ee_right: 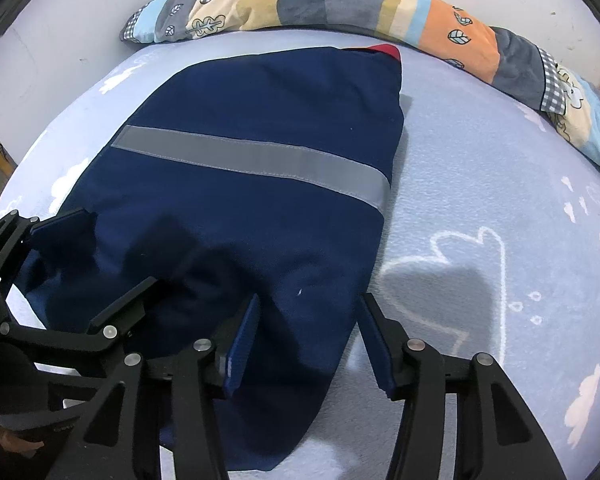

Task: Fold large clothes

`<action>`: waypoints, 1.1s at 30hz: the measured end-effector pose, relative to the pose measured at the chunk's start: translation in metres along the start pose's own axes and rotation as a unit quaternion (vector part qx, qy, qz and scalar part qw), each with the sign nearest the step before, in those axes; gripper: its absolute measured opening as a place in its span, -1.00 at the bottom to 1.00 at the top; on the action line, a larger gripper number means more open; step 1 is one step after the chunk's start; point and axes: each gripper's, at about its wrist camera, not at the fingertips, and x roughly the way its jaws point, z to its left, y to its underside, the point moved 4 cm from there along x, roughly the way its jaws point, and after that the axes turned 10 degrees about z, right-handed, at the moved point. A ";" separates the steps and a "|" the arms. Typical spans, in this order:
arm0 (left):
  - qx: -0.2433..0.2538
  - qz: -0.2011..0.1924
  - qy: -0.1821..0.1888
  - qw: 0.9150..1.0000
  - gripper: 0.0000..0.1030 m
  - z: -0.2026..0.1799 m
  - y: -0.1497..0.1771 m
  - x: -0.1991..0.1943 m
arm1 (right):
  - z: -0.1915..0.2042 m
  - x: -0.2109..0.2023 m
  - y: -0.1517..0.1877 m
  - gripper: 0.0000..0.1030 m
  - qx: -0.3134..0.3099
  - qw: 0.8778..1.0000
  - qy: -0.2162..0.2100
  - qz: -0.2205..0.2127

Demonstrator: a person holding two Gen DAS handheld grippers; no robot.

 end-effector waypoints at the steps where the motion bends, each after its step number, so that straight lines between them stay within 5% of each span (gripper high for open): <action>1: 0.001 -0.001 -0.001 1.000 0.74 0.000 0.000 0.000 | 0.000 -0.001 -0.001 0.03 0.000 1.000 0.000 -0.001; 7: 0.002 -0.001 0.000 1.000 0.75 0.000 0.001 0.000 | -0.002 -0.019 -0.010 0.04 0.005 0.999 0.008 -0.045; 22: 0.009 0.003 -0.004 1.000 0.77 0.000 0.002 -0.001 | -0.012 0.004 -0.017 0.18 0.047 0.999 -0.026 -0.007; 26: 0.004 0.006 -0.001 1.000 0.77 0.000 0.001 -0.003 | -0.014 -0.014 -0.015 0.18 0.053 0.998 -0.029 -0.026; 30: 0.002 -0.004 0.013 1.000 0.76 -0.002 0.001 -0.012 | -0.016 -0.033 -0.011 0.19 0.049 0.997 -0.018 -0.052; 33: -0.007 -0.013 0.038 0.999 0.76 0.010 0.002 -0.023 | -0.029 -0.036 -0.001 0.26 0.073 0.994 -0.054 -0.054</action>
